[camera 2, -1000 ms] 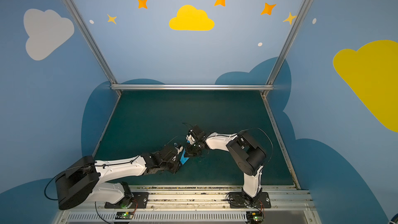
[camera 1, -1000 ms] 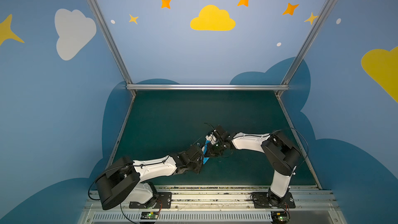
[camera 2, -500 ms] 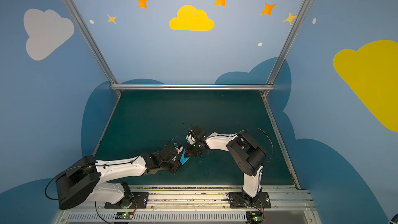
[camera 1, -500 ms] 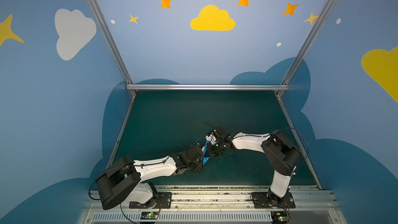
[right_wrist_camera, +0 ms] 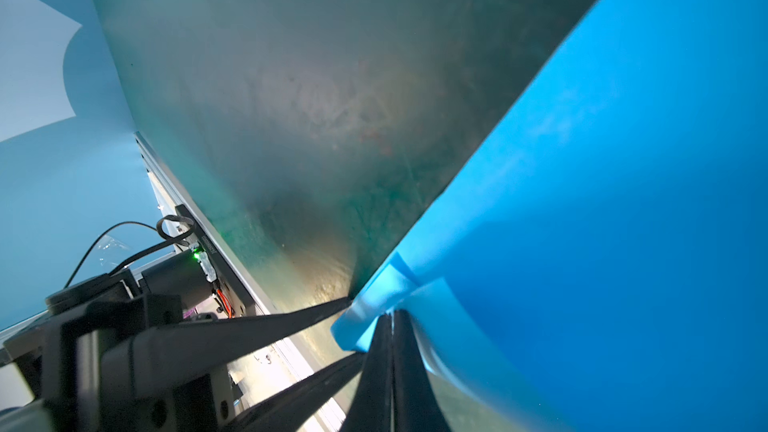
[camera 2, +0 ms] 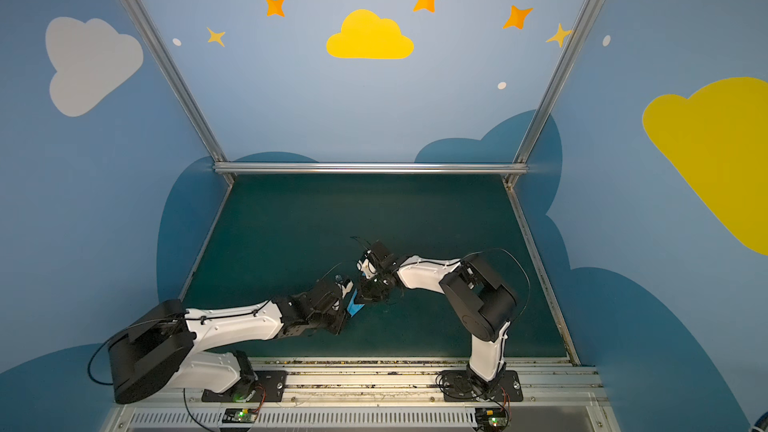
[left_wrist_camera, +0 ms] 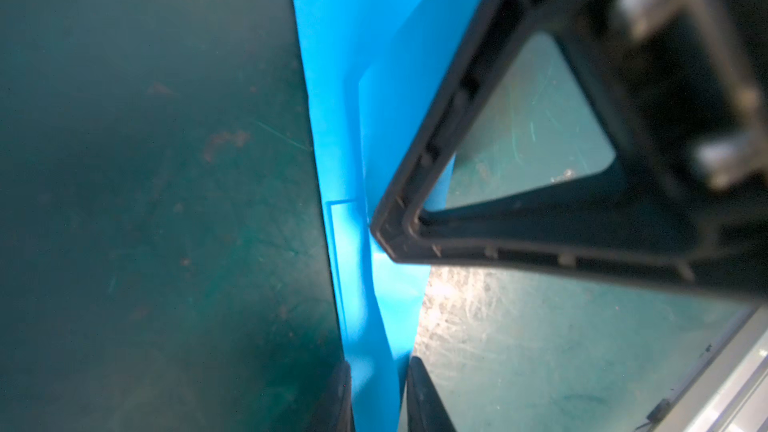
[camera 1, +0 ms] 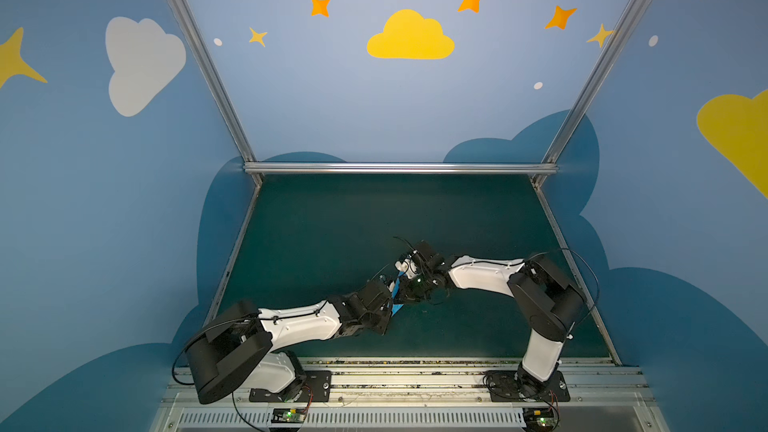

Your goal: Fold a paper plane with a square sheet of paper (fold left side to right side)

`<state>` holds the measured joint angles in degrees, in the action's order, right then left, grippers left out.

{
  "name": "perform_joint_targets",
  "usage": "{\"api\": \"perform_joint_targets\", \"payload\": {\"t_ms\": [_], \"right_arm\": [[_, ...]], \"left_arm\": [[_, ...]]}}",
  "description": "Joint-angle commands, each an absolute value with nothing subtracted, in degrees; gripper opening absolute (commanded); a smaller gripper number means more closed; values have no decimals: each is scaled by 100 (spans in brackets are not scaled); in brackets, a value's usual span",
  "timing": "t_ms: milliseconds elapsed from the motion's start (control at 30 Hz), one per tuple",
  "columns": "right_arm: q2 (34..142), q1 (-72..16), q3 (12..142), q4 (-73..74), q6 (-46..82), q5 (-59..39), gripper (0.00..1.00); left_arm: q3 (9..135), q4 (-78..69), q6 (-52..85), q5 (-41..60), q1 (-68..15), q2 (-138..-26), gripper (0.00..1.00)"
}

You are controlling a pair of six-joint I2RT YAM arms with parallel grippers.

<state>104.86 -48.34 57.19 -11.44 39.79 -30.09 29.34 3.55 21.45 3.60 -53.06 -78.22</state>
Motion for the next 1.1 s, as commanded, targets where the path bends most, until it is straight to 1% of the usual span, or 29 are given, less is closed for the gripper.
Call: {"api": "perform_joint_targets", "payload": {"t_ms": [0,433,600,700,767,867,933,967,1067], "right_arm": [[10336,-4889,5575,-1292,3902,-3050,0],[10502,-4935,5555,-1302,3920,-2913,0],[10556,-4930,5546,-1292,3982,-2874,0],[10566,-4933,5541,-1288,4007,-2857,0],[10569,-4932,5521,-1283,4024,-2835,0],[10571,-4933,5485,-1279,4060,-2813,0],[10580,-4933,5460,-1266,4085,-2788,0],[10581,-4936,5445,-1259,4104,-2770,0],[10581,-4941,5399,-1257,4173,-2711,0]], "left_arm": [[2874,448,2118,354,-5315,-7934,24],[2879,478,2126,382,-5311,-7846,23],[2940,700,2369,308,-5253,-7305,31],[2927,729,2759,230,-5230,-6957,34],[2935,738,2981,271,-5207,-6845,30],[2962,756,3410,399,-5212,-6861,15],[2971,707,3742,547,-5204,-6951,6],[2962,657,3953,632,-5211,-7015,4],[2866,357,4863,790,-5218,-7120,4]]}}
